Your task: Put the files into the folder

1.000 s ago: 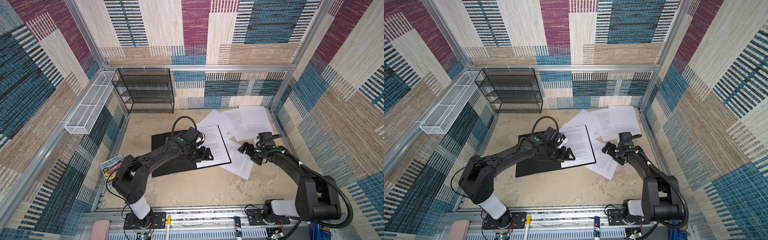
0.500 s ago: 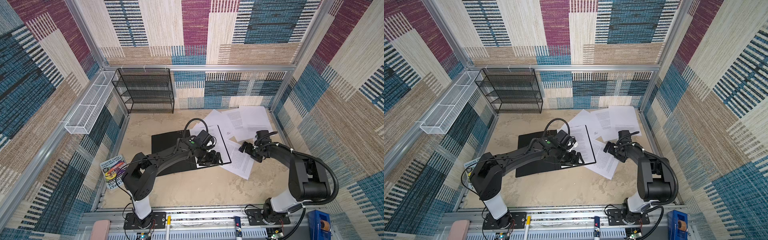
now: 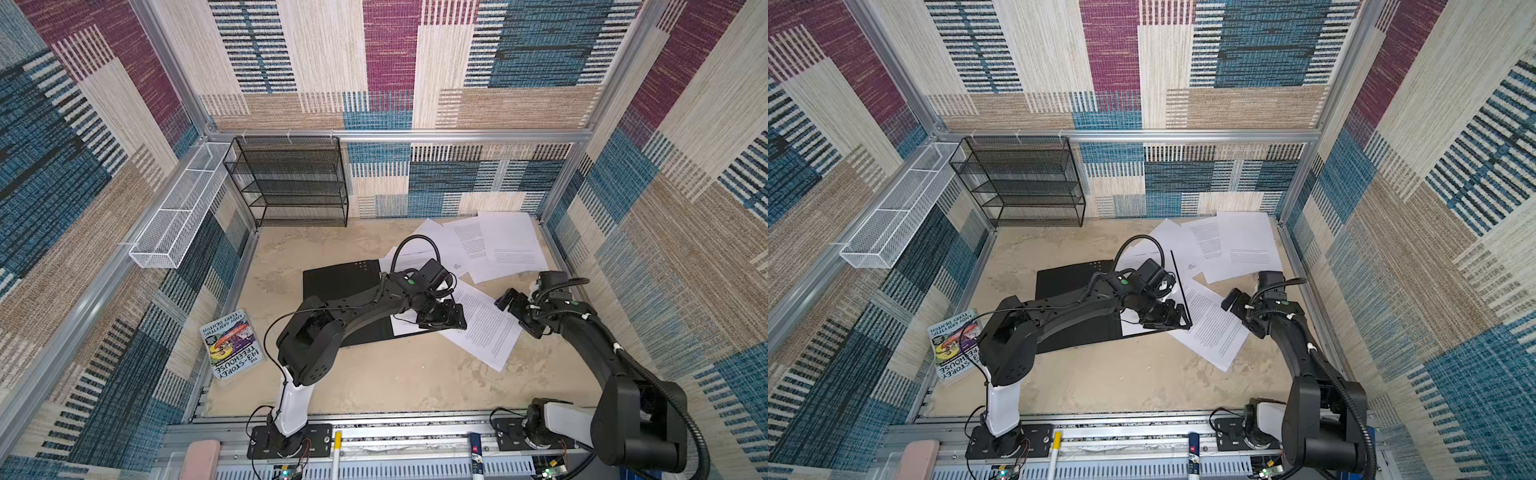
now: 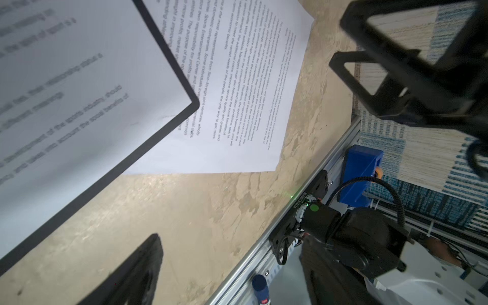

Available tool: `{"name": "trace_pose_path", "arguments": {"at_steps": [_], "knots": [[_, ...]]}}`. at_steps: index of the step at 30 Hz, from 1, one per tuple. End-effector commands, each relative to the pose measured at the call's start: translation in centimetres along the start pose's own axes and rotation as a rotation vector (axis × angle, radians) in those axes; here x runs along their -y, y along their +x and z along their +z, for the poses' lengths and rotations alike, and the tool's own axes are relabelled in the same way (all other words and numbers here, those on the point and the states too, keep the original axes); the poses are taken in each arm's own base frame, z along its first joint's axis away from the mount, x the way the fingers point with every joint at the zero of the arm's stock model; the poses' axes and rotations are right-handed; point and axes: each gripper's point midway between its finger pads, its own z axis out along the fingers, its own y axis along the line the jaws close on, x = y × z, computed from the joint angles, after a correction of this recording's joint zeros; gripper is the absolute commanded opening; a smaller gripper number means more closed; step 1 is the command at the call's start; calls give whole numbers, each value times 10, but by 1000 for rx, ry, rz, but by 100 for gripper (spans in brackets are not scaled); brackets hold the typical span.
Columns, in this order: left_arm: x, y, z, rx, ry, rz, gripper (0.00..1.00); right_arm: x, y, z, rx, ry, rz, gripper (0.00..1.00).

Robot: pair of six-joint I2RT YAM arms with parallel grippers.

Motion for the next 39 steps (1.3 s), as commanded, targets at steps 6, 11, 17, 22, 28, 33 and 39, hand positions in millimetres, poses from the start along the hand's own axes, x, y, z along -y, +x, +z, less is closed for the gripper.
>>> {"name": "trace_pose_path", "arguments": {"at_steps": [6, 11, 17, 22, 28, 33, 39], "knots": [[21, -32, 29, 143, 22, -104, 83, -2, -53, 41, 8, 73, -42, 100], [27, -33, 49, 169, 28, -112, 84, 1, -65, 57, -2, 107, -56, 100], [28, -27, 79, 117, 33, -108, 85, 15, -45, 75, -57, 111, -31, 100], [24, -21, 96, 86, 22, -97, 85, 28, -19, 73, -93, 120, -14, 100], [-4, 5, 108, 13, -72, -132, 85, 30, -5, 63, -101, 109, -9, 100], [-40, 40, 104, -62, -177, -180, 85, 22, -11, 50, -71, 92, -17, 100], [-73, 74, 89, -118, -238, -207, 85, 18, -23, 41, -32, 100, -34, 100]]}}
